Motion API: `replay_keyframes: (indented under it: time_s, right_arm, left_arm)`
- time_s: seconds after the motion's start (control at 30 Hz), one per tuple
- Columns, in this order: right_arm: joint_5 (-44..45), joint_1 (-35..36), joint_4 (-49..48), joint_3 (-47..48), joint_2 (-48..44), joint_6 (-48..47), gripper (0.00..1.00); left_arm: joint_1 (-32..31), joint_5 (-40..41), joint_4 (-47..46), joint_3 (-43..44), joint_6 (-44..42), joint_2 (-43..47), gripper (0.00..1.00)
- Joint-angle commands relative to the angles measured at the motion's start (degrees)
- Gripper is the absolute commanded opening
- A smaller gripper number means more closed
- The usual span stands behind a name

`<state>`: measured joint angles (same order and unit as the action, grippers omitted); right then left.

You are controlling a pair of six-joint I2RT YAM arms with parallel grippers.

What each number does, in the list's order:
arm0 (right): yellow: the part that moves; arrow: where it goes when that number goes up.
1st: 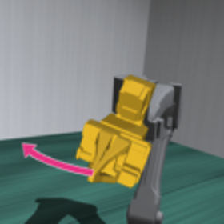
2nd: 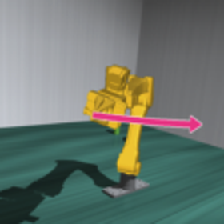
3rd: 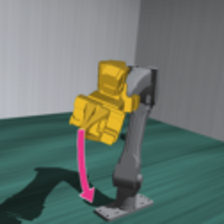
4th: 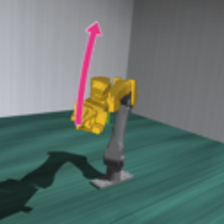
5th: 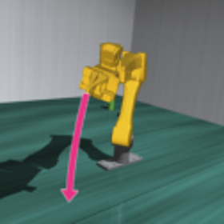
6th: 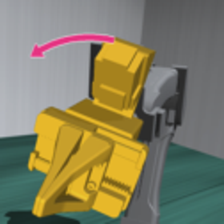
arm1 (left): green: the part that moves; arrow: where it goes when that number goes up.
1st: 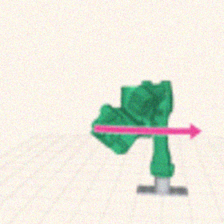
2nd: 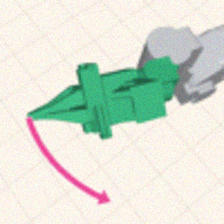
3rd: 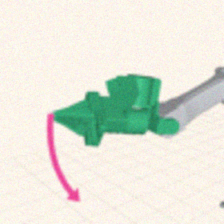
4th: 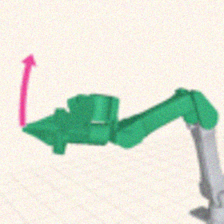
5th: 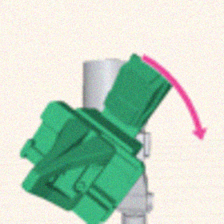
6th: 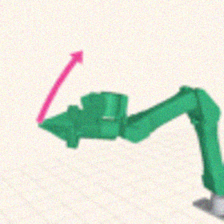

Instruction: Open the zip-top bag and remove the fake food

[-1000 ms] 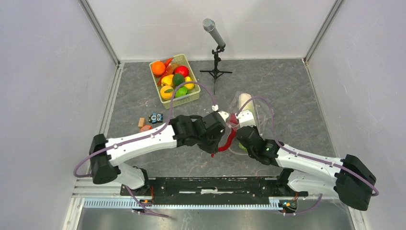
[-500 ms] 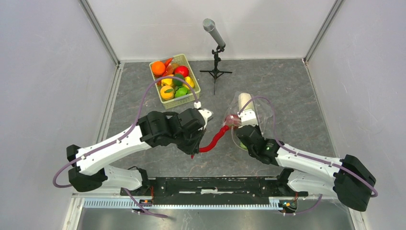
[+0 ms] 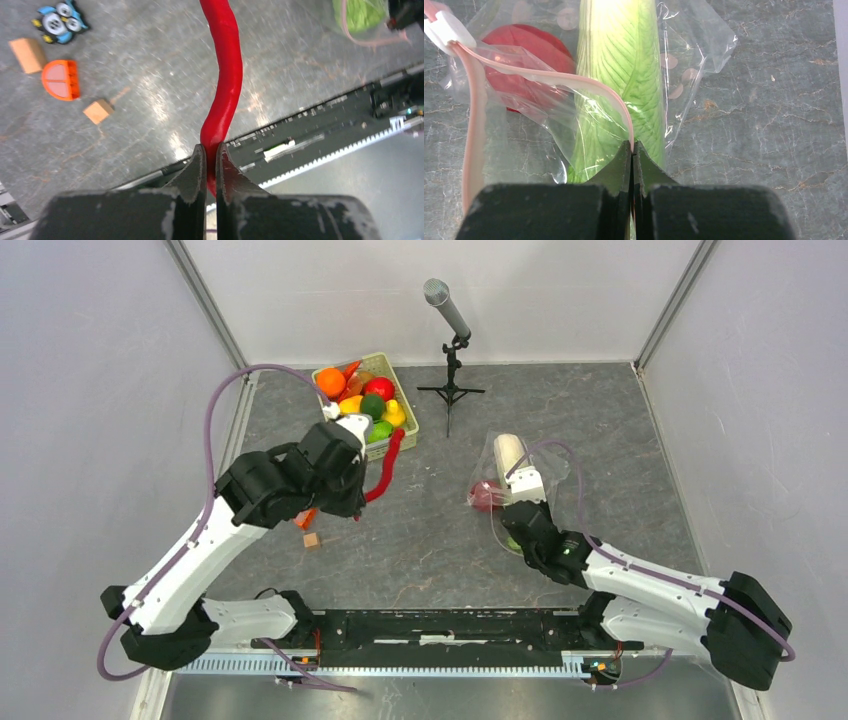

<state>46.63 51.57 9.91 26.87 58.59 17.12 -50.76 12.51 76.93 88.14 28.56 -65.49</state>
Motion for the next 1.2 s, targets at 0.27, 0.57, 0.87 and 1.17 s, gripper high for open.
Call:
replay_keyframes:
  time_s: [0.27,0.57,0.87,1.17]
  right_arm:
    - [0.39,-0.86,-0.99,-2.13,-4.77,-0.87,0.00]
    - [-0.74,-1.30,-1.96,-3.36,-6.47,-1.75,0.00]
    - [-1.96,-2.05,-2.96,-4.08,-7.05,-3.19,0.00]
    - [-2.39,-3.03,-3.31,-4.84,-7.89,-4.28,0.00]
  left_arm:
    - [18.31,10.28,-23.01,-4.56,-9.07,-2.79,0.02]
    - [23.10,7.33,-38.20,-3.31,-7.66,-16.54,0.02]
    - [24.35,6.97,-42.17,5.33,-4.12,-34.07,0.02]
    - [25.42,9.34,-41.46,14.31,-0.37,-47.34,0.02]
